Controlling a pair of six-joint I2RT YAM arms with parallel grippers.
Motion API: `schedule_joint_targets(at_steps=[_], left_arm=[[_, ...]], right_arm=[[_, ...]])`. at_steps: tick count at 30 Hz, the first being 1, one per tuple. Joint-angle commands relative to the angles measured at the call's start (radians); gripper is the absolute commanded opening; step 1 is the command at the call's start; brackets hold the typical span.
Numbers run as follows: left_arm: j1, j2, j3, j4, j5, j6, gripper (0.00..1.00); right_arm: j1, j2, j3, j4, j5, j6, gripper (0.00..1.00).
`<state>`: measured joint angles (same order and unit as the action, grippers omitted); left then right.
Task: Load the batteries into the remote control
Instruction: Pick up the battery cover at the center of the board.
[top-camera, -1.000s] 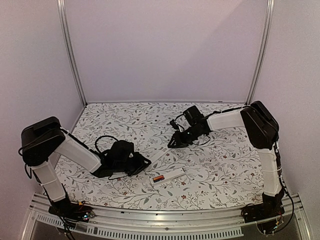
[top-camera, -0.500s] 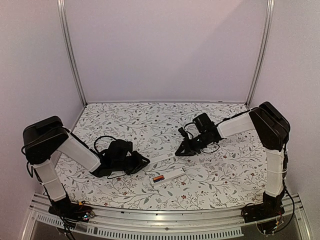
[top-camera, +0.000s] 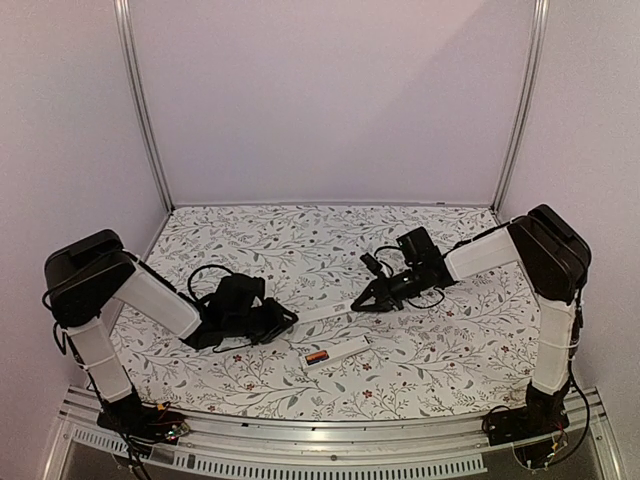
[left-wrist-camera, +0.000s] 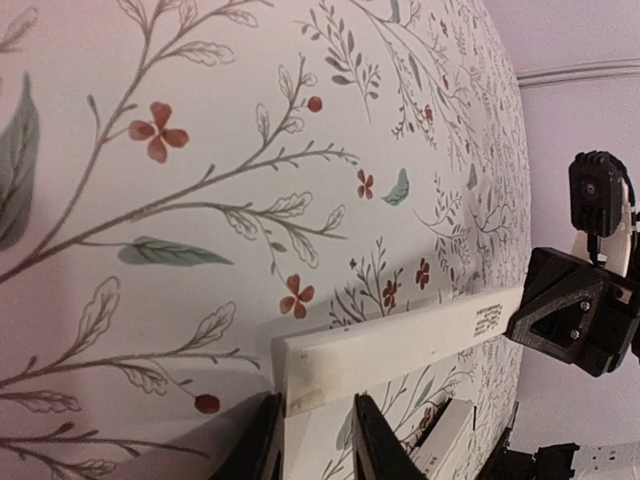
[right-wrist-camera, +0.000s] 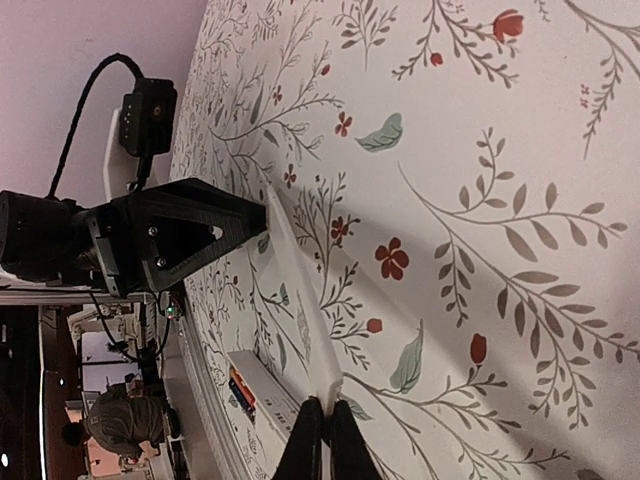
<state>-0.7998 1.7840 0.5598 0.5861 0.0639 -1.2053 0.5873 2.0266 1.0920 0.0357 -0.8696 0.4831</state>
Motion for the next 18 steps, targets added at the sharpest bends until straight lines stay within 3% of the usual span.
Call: schedule_joint_targets(at_steps=[1,6,10,13,18], left_arm=[[0.010,-0.013,-0.007,-0.139,0.041,0.087,0.28],[0.010,-0.135,-0.009,-0.178,0.071,0.225,0.54],[0.009,-0.287,0.003,-0.289,0.056,0.383,0.66],[-0.003,-0.409,0.049,-0.417,0.025,0.581,0.71],[-0.046,-0.513,0.132,-0.637,0.031,0.924,0.69]], right_arm=[[-0.013,-0.063,-0.045,0.056,-0.041,0.018,0.00],[-0.030,-0.130,-0.091,0.055,-0.044,0.023,0.00],[-0.036,-0.174,-0.117,0.055,-0.052,0.027,0.00],[-0.035,-0.215,-0.138,0.068,-0.075,0.045,0.00],[-0.031,-0.302,-0.193,0.092,-0.138,0.102,0.00]])
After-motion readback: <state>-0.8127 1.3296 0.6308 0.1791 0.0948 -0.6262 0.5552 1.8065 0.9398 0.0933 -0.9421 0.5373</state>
